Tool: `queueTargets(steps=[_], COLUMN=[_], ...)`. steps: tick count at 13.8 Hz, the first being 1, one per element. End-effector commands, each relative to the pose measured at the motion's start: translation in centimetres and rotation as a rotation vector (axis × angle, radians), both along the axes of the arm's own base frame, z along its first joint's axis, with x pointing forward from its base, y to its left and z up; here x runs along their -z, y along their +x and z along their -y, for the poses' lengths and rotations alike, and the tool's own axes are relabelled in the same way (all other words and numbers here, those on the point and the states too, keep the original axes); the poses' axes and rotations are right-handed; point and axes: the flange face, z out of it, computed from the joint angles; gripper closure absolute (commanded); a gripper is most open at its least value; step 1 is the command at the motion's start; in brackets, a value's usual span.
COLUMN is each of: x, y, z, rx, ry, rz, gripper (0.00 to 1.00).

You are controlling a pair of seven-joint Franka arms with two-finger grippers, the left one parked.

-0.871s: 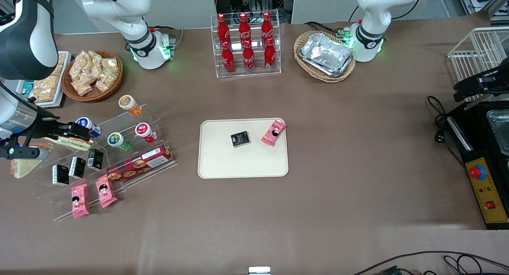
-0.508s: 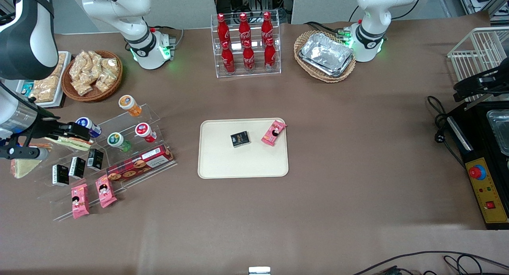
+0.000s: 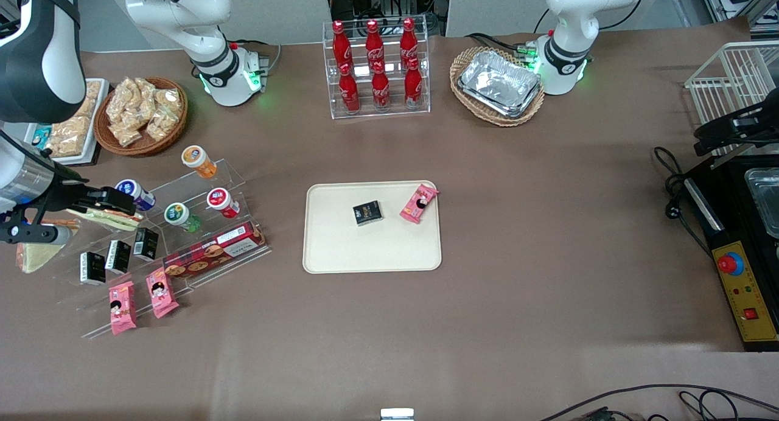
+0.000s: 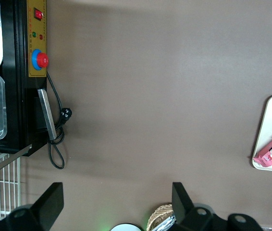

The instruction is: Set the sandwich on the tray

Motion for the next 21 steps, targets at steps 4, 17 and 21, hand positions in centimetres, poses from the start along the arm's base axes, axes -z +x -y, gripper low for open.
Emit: queueTargets(steps=[4, 17, 21], x=[-2.7, 5.8, 9.3], y=[-3.1, -2.7, -3.6], z=[9.2, 27.7, 30.0], rx=[0.149, 0.436, 0.477], ry=[0.008, -0.044, -0.041], rz=[-0.026, 0.055, 0.071], gripper=[0.0, 0.0, 0.0])
